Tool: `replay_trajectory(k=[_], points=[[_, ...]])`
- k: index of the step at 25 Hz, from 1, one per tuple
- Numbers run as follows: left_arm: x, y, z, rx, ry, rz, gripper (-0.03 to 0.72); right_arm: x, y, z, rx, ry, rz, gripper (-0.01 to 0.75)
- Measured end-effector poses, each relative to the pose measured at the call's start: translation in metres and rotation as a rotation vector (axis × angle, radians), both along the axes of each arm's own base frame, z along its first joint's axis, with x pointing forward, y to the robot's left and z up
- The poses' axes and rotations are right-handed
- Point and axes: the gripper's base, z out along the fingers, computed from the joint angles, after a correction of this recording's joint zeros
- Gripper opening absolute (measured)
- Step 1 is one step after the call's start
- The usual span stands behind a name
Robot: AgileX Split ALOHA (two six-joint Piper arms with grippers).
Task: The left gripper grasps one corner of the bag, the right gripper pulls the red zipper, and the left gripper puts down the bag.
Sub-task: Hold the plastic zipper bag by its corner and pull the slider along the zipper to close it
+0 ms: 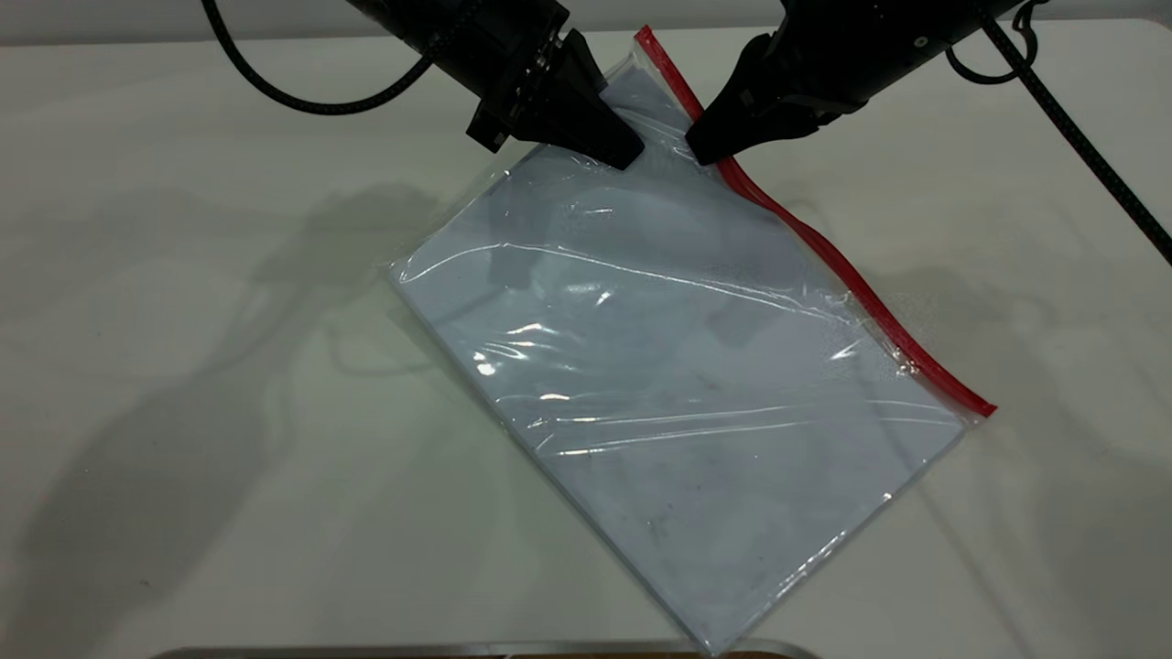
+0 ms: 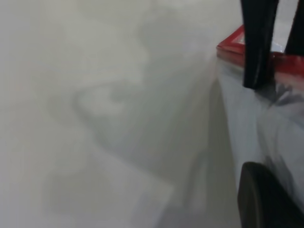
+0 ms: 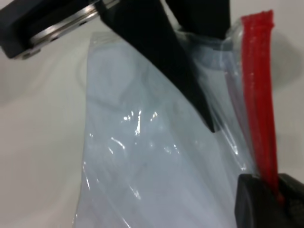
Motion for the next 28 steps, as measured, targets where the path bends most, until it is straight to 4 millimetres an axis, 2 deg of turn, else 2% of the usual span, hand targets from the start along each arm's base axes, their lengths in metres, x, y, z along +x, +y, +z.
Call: replay_trajectory(k=[8,28], points=[[-0.001,-0.002,0.003,-0.022,0.02,0.0,0.053,-0.001,-0.008,0.009,0.03,0.023,0.026,0.055],[-0.003,-0.004,0.002,-0.01,0.025,-0.006,0.053,-0.006,-0.012,0.006,-0.043,0.086,0.056,0.092]])
